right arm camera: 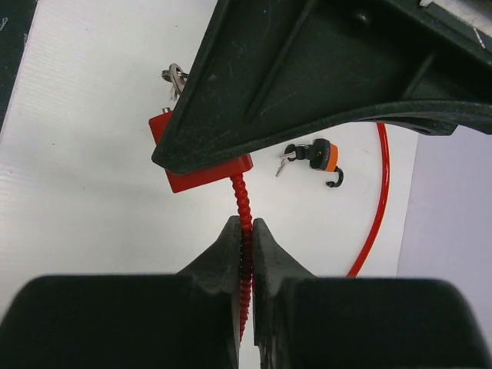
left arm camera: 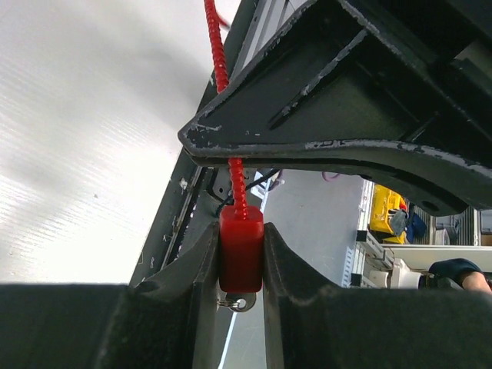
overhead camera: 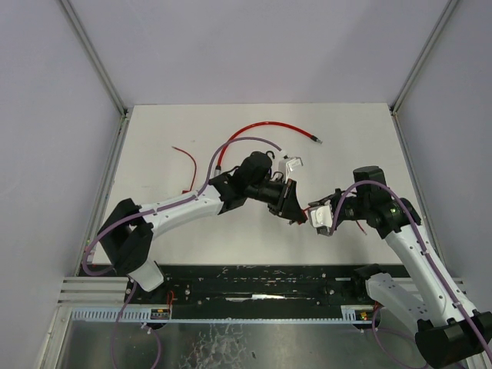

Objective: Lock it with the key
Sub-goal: Adjust the lock.

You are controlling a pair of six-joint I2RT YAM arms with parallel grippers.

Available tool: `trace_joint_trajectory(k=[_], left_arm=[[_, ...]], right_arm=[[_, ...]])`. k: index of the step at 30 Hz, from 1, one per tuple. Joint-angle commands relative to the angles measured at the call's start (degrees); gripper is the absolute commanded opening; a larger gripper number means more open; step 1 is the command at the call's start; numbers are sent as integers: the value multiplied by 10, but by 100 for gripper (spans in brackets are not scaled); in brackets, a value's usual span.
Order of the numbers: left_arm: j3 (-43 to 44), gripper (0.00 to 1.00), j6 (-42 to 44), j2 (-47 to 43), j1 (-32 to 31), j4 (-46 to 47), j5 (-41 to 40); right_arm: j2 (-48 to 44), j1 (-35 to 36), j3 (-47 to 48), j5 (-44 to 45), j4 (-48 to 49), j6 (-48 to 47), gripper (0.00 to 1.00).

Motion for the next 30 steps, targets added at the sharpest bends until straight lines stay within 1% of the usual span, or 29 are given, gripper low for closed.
trace_joint_trajectory(k=[1, 2, 3, 6, 8, 10, 12, 14, 16, 18, 21, 22, 24, 25, 26, 27, 30], left_arm=[[21, 3, -7, -3, -4, 14, 20], [19, 10, -8, -6, -3, 13, 19], [16, 19, -8, -10, -3, 14, 16], [-6, 41, -6, -36, -2, 28, 5], [-32, 52, -5, -70, 3, 53, -6], [-53, 56, 10, -102, 10, 66, -14], [-77, 59, 32, -139, 18, 86, -22], [-105, 64, 66, -184, 23, 108, -37], [-142, 69, 112, -241, 23, 142, -77], [-202, 77, 160, -303, 22, 220, -107], [-323, 89, 264, -389, 22, 424, -122], [-377, 93, 300, -407, 23, 493, -121], [-438, 97, 386, -422, 23, 619, -103], [-453, 98, 420, -416, 23, 662, -89], [-455, 98, 449, -407, 23, 687, -78], [-447, 98, 487, -388, 24, 685, -62], [-406, 97, 558, -347, 31, 652, 1]], right_arm=[[-1, 6, 19, -46, -9, 14, 3], [-1, 5, 23, -49, -11, 24, 1], [-4, 6, 27, -51, -11, 39, 0], [-8, 5, 36, -47, -3, 90, 0], [-11, 2, 38, -50, -3, 108, 0], [-9, -6, 40, -69, -8, 122, 0], [-8, -20, 43, -95, -14, 132, 0], [-6, -37, 48, -124, -19, 139, 0], [-4, -49, 52, -147, -21, 155, 0], [4, -55, 62, -165, -27, 170, 0], [28, -59, 87, -188, -41, 210, 0], [37, -61, 97, -196, -47, 224, 0], [59, -64, 119, -216, -75, 238, 0], [69, -66, 129, -226, -89, 240, 0], [79, -69, 136, -236, -100, 246, 0], [88, -71, 150, -249, -125, 242, 0], [105, -75, 176, -269, -176, 218, 0]])
